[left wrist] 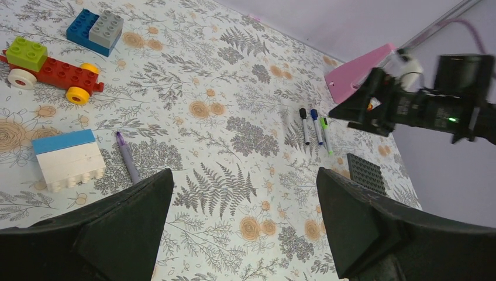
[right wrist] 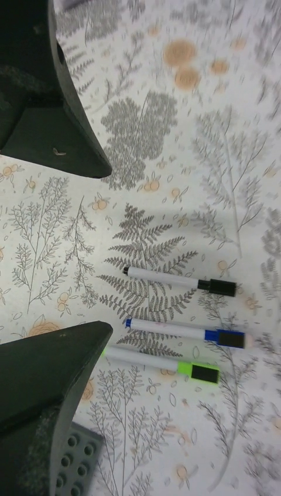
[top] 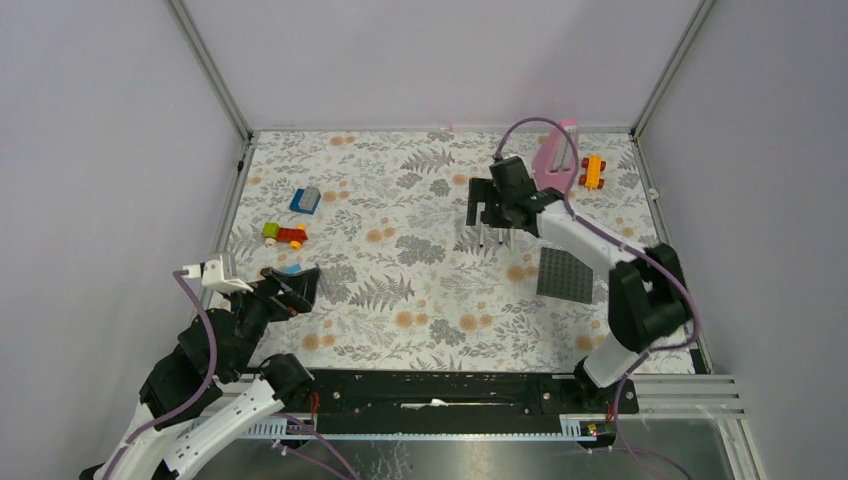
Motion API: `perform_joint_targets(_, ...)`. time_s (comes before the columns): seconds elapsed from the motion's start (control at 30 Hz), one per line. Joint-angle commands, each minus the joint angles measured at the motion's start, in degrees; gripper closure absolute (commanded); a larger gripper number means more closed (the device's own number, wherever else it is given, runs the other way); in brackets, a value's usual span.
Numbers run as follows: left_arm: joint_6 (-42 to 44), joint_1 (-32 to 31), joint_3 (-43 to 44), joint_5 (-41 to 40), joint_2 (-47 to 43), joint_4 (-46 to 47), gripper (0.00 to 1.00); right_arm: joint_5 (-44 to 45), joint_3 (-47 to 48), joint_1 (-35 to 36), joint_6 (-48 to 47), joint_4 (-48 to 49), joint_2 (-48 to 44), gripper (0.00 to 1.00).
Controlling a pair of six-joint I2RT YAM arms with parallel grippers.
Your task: Insert the pens into the pen caps
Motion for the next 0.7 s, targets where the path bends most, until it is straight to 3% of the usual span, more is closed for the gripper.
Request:
perform_joint_targets(0.0, 0.5, 0.0, -0.1, -1.6, 2.0, 1.8, 0.01, 0.0, -8.4, 0.2, -3.3, 12.8, -12.1, 0.00)
perform_joint_targets(0.27, 0.4, 0.0, -0.3, -1.8, 3.2, 1.7, 0.01, -7.4, -32.9, 0.6, -7.7, 46.0, -33.9, 0.00)
perform_joint_targets(0.67, -0.9, 0.1, -0.4, -3.5, 4.5, 0.8, 0.01, -7.2, -51.7, 0.6, -9.2, 61.1, -43.0, 0.00)
